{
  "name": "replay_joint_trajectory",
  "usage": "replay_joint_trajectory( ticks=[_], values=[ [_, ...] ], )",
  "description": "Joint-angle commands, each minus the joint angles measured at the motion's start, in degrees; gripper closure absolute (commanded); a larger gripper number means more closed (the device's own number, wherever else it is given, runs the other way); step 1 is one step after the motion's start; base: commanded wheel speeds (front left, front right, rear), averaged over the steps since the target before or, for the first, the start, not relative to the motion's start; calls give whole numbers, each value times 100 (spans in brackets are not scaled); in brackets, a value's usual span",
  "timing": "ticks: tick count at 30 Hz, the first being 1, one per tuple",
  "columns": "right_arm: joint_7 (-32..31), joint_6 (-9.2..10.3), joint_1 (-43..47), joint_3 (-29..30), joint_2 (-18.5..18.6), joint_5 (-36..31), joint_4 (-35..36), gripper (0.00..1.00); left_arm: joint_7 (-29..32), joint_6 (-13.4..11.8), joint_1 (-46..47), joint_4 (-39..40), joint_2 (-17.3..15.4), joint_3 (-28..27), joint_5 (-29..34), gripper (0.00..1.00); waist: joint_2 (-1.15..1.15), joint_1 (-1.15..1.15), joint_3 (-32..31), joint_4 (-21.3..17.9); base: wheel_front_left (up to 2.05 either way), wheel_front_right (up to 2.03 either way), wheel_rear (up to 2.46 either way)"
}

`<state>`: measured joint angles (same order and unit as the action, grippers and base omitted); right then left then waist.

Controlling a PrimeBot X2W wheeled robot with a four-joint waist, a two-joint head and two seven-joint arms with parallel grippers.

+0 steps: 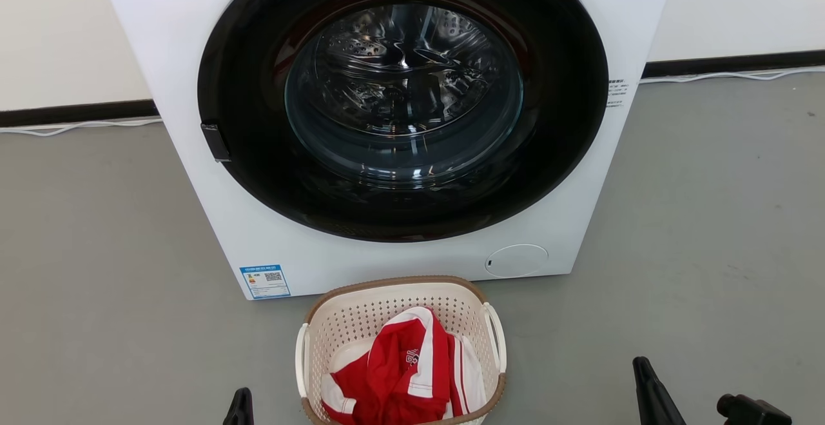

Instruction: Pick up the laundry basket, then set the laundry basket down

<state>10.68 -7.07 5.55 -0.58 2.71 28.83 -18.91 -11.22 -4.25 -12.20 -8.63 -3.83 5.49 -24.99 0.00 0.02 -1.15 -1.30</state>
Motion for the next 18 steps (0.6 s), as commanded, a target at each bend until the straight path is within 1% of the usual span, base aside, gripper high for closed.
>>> replay_joint_trajectory(
  ticks=[1,18],
  values=[
    [-39,-9,-275,-5,45,178,178,100,17,77,269,107,-50,-85,-176,100,0,-2,2,2,0,0,0],
    [-305,-15,-428,88,63,1272,234,100,263,268,537,3,-77,-207,-1371,100,0,-2,25,24,0,0,0]
  ],
)
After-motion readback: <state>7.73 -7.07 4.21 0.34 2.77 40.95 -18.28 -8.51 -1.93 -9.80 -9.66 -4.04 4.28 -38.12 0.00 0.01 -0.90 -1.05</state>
